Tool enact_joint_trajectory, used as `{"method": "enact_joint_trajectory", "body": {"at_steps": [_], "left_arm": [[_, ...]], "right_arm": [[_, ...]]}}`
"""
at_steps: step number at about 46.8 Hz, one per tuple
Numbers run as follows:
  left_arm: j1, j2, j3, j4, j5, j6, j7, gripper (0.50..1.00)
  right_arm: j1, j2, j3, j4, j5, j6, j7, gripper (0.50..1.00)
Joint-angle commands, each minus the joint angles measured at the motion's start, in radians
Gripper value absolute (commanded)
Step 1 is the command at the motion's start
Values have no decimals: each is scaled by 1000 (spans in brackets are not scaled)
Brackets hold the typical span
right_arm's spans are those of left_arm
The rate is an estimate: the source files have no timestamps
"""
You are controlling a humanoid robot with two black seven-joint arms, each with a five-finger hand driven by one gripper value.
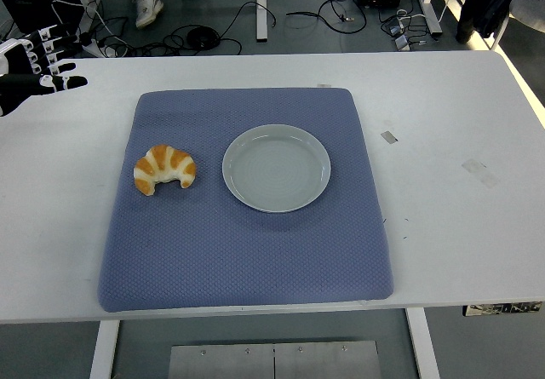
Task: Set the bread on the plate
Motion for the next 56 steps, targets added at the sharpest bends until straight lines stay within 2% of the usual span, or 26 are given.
{"method": "enact_joint_trajectory", "body": {"at_steps": [1,32,40,51,56], "left_arm": [[2,0,2,0,-11,-3,0,998],[-5,8,41,0,-13,-8,-2,996],[-31,6,43,0,-13,-48,-57,998],[-36,12,51,0,3,-55,-63,998],[-33,15,66,-15,64,-61,-66,998]], "right_arm": [[0,0,0,0,0,0,0,1000],[0,0,0,0,0,0,0,1000],[0,0,0,0,0,0,0,1000],[0,0,0,0,0,0,0,1000],[0,0,0,0,0,0,0,1000]]}}
